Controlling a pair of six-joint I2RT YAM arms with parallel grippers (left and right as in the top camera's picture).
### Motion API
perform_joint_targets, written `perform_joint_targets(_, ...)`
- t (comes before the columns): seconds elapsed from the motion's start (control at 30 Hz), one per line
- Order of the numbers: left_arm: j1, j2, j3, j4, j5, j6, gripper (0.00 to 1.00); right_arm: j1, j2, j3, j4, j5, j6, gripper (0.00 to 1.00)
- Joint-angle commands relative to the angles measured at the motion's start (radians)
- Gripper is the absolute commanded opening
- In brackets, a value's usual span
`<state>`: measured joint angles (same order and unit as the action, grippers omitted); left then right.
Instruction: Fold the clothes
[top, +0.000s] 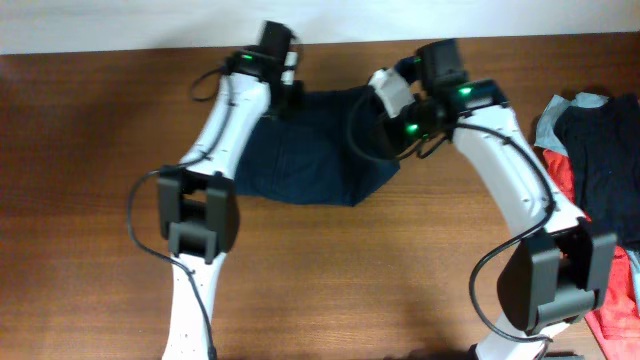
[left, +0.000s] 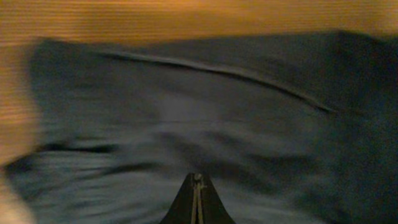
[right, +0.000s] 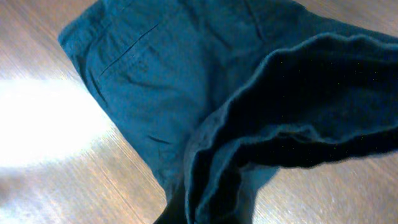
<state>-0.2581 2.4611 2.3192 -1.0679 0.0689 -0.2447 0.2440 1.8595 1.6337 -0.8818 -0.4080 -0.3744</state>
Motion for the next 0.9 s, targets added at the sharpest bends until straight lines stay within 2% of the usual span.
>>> perform_joint_targets(0.0,0.051,-0.040,0.019,-0.018,-0.013,-0.016,0.01,0.072,-0.016,0.014,0.027,0.092,-0.015,0.04)
perform_joint_targets(0.33,0.159,-0.040,0.019,-0.102,-0.014,-0.008,0.00,0.205,0.066,0.014,0.119,0.109,-0.010,0.04)
perform_joint_targets(0.5,0.184,-0.040,0.019,-0.105,-0.014,-0.005,0.00,0.255,0.127,0.014,0.207,0.105,0.043,0.04)
perform_joint_targets(0.87,0.209,-0.040,0.019,-0.142,-0.034,0.014,0.00,0.360,0.261,0.014,0.382,0.106,0.043,0.04)
